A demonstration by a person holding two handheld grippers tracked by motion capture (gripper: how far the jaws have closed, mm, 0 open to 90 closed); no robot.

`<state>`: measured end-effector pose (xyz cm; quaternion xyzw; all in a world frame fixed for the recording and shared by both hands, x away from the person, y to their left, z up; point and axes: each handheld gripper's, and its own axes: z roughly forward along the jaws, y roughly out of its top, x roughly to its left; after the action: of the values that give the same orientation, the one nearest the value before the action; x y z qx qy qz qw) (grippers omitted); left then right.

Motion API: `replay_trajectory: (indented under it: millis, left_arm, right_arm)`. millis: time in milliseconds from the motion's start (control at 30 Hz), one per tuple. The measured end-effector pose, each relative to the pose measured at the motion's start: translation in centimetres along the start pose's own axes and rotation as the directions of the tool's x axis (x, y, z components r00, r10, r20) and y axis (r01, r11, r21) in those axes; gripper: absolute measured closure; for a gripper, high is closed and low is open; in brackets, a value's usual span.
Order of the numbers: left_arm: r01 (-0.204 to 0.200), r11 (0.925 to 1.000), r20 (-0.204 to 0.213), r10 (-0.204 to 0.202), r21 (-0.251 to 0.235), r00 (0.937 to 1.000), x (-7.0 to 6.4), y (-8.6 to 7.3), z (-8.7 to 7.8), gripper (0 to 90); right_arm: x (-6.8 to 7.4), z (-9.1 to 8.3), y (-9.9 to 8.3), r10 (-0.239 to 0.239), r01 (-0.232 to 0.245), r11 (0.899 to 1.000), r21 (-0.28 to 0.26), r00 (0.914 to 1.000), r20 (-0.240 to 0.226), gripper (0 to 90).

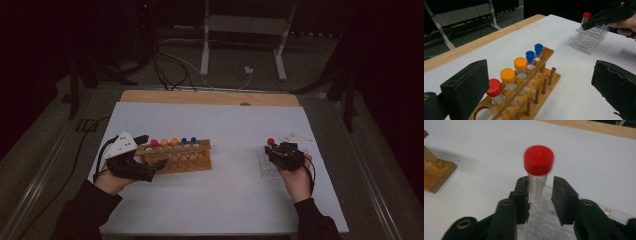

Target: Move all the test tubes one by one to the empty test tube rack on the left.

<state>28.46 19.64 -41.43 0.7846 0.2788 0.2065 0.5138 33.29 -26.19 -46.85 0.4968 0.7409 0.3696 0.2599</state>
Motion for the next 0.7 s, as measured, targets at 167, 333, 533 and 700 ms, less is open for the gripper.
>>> replay_trajectory:
  millis: [167, 333, 533, 700]
  left_arm:
    - [-0.001, 1.0000, 0.025, 0.001, -0.005, 0.9997, -0.5, 0.4, 0.0, 2.2]
    - [-0.010, 0.9998, 0.075, 0.011, -0.016, 0.9971, -1.5, 1.2, 0.2, 2.2]
    - [-0.029, 0.9989, 0.170, 0.035, -0.037, 0.9848, -3.4, 3.2, 1.7, 2.6]
    - [-0.058, 0.9974, 0.240, 0.067, -0.044, 0.9686, -5.6, 4.9, 4.1, 4.9]
  right_arm:
    - [0.3, -1.5, 0.8, -0.023, 0.024, 0.998, -0.059, 0.9997, 0.012, 75.3]
    - [1.2, -4.8, 2.0, -0.062, 0.061, 0.985, -0.162, 0.9981, 0.005, 75.4]
    - [4.7, -6.5, 2.3, -0.154, 0.132, 0.973, -0.191, 0.9823, -0.106, 75.3]
    - [8.3, -5.7, 1.8, -0.214, 0.176, 0.969, -0.173, 0.9496, -0.229, 75.3]
